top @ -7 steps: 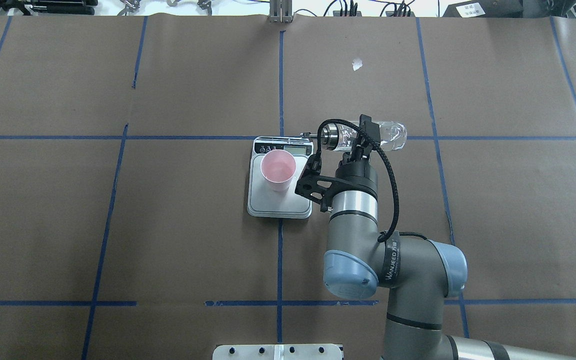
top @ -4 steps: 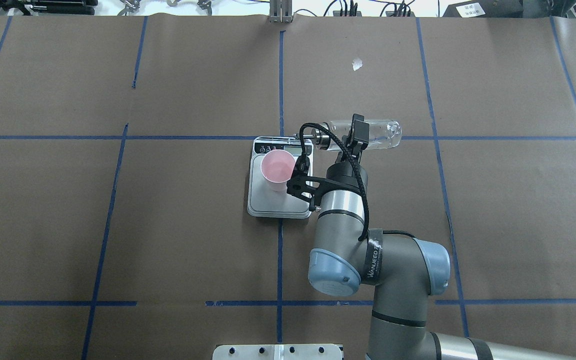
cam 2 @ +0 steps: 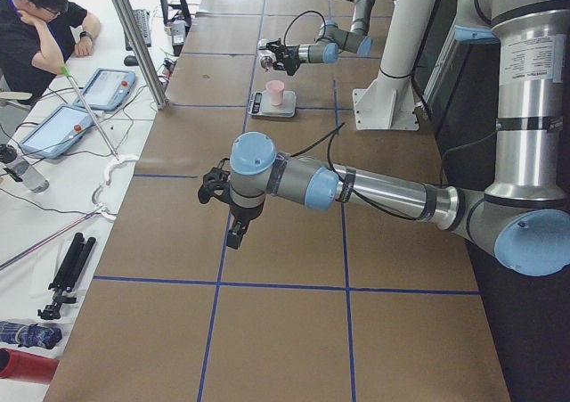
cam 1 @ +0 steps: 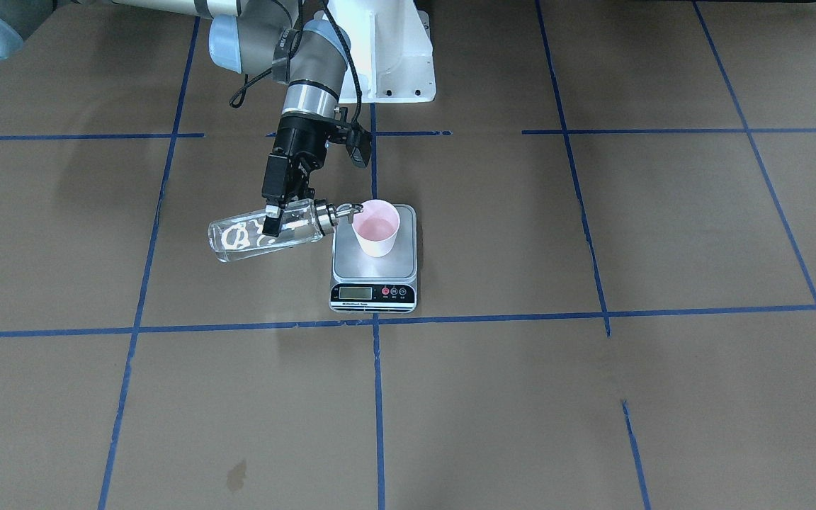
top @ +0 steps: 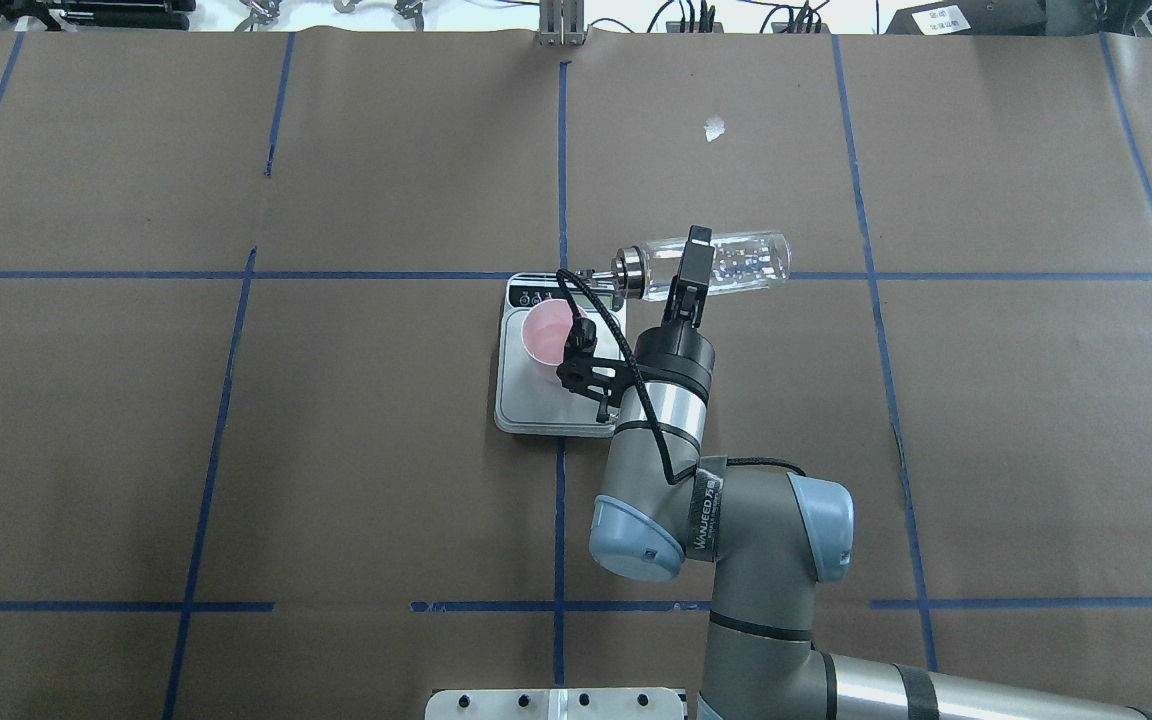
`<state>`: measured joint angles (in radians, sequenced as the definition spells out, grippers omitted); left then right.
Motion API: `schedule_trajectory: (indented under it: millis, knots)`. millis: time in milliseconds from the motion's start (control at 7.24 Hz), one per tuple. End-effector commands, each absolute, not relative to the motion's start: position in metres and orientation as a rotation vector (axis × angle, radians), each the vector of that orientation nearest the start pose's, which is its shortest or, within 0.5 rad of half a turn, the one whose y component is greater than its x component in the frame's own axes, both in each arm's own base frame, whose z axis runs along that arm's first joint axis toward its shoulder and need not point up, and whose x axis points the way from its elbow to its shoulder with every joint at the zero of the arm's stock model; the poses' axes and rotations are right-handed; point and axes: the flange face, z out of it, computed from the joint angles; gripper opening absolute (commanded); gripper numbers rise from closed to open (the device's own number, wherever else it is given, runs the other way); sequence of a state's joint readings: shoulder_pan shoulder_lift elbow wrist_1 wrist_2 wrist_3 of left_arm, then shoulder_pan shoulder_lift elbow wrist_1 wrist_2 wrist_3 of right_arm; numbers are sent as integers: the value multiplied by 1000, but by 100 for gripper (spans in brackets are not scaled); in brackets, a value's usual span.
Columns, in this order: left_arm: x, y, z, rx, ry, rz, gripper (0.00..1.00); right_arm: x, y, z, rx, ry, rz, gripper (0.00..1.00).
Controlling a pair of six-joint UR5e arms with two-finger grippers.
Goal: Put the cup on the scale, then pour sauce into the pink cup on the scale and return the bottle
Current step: 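Tilt the bottle with the right gripper, spout over the pink cup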
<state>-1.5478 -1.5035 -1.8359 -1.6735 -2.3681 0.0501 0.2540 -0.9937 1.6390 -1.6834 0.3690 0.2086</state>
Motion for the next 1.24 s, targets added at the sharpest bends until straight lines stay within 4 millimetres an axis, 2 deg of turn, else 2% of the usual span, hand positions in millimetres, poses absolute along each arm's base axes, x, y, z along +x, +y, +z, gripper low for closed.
schedule_trajectory:
  millis: [0,276,691,1105]
  knots:
    - [-51,-473,551,287,790,186,100,-575,-383,269,1179,581,-633,0]
    - [-50,-474,555,281,791,186,100,-575,-383,270,1177,647,-651,0]
    - [-50,-475,561,269,796,182,100,-575,-385,261,1181,742,-668,0]
    - [-47,-476,569,253,836,180,100,-578,-380,261,1188,776,-682,0]
